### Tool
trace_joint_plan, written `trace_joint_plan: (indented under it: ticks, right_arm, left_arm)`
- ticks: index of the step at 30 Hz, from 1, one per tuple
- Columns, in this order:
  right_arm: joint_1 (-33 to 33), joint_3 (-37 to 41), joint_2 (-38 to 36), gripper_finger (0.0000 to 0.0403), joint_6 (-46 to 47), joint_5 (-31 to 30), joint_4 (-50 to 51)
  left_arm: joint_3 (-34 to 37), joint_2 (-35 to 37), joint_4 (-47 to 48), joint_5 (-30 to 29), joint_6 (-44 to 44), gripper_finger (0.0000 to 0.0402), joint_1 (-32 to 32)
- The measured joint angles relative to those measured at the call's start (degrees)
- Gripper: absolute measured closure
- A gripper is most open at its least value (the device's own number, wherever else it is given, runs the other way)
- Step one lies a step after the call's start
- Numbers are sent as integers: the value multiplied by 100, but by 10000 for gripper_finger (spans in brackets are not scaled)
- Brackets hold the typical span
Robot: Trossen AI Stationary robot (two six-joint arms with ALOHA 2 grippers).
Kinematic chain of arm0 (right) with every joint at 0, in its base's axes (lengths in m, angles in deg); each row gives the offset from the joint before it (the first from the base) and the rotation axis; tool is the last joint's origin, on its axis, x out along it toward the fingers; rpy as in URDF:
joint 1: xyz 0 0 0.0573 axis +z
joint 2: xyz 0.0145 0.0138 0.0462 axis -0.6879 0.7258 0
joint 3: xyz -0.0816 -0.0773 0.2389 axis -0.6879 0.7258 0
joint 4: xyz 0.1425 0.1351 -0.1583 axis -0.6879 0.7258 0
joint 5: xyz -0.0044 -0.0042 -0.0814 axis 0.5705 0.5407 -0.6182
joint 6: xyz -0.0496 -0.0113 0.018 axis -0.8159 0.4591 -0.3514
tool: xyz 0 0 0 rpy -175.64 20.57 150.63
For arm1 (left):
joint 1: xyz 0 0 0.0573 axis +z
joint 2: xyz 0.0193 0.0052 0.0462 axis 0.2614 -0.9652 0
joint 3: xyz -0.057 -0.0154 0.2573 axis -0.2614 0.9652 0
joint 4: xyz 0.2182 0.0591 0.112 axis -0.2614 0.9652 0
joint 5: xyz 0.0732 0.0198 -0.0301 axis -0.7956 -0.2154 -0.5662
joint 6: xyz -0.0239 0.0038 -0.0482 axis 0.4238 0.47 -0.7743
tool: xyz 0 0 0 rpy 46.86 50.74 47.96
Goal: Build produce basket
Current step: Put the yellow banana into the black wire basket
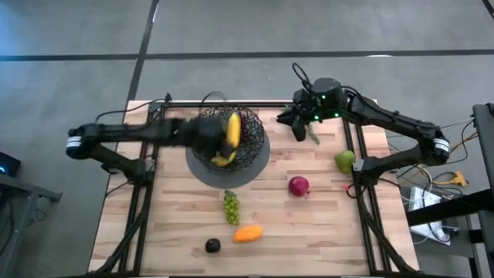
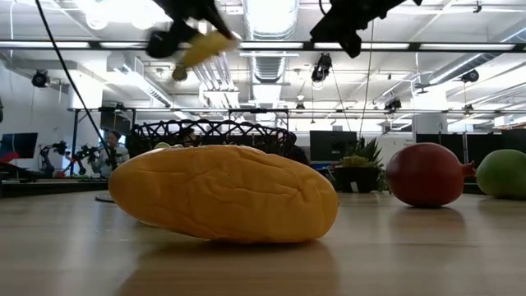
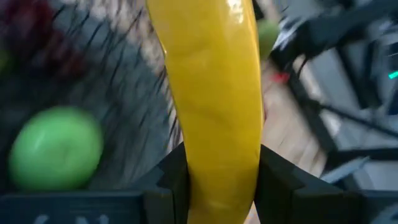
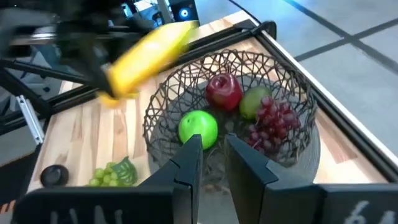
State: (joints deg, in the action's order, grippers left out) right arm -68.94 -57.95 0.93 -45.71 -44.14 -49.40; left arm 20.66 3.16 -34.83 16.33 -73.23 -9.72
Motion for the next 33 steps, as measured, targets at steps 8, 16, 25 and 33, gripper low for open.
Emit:
trace_joint_plan:
  ticks: [8,16,25,33]
  right_arm:
    - [11,4,-535,346,110,-454,545]
    - [11,4,-1046,346,211,-983,937]
    - [11,4,-1057,346,183,-1202,967]
    - [11,11,-811,346,206,-1189,967]
  left_arm:
    - [-764,-1786,-243,1672,1530,295,1184]
    - [-1457,-2811,1543,2085,2258,295,1219]
    - [-1411,-3183,1782,2002,2734,258,1219]
    - [-1406,-3363,1661,2006,2732,243,1250]
